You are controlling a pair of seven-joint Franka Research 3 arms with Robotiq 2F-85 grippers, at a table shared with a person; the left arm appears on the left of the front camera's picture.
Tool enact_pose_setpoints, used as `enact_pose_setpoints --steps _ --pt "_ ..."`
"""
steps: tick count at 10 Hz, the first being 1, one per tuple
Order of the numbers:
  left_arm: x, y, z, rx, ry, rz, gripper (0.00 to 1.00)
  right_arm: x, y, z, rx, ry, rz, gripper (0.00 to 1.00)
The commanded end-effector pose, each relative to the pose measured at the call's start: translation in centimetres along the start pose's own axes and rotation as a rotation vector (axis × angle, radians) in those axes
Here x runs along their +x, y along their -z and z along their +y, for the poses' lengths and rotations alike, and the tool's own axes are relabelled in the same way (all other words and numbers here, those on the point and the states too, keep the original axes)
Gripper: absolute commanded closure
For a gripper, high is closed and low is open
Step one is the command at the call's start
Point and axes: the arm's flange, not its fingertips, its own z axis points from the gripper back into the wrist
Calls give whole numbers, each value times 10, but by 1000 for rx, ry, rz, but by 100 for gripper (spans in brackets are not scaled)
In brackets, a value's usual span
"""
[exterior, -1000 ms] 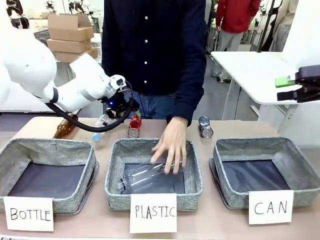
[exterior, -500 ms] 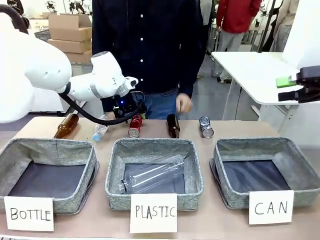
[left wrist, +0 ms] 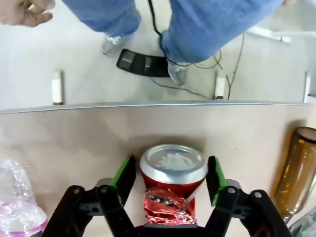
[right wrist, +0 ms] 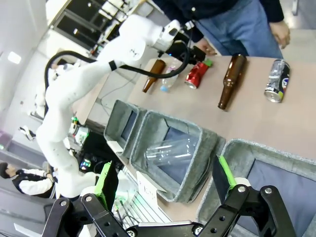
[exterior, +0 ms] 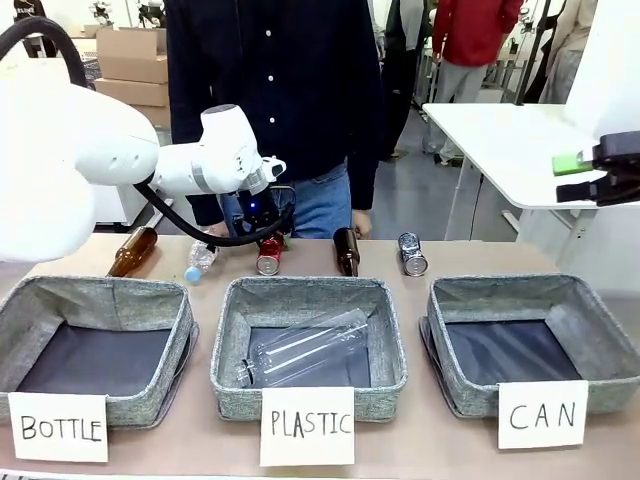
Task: Sort the can waste into the basket.
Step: Pick up the can waste from the table and place it in the right Fabric basket.
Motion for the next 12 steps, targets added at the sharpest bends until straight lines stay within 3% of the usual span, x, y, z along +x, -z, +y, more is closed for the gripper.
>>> enact_pose_setpoints --steps 1,4,6,8,9,10,12 --pt "9 -1 -5 43 -26 5 100 3 4 -2 19 -29 -19 0" --pt "5 1 -4 52 -32 9 96 3 4 -2 19 -29 -19 0" --pt "2 -4 -4 27 -38 -19 100 3 4 -2 19 -29 -19 0" --pt "-11 -52 9 -136 6 -8 100 3 4 -2 19 -29 -19 0" --pt "-36 -105 24 -263 55 -54 100 3 4 -2 19 -29 -19 0" --pt "-76 -150 36 -429 200 14 100 3 4 -2 19 -29 -19 0" --pt "-163 -198 44 -619 536 48 100 3 4 -2 19 -29 -19 0"
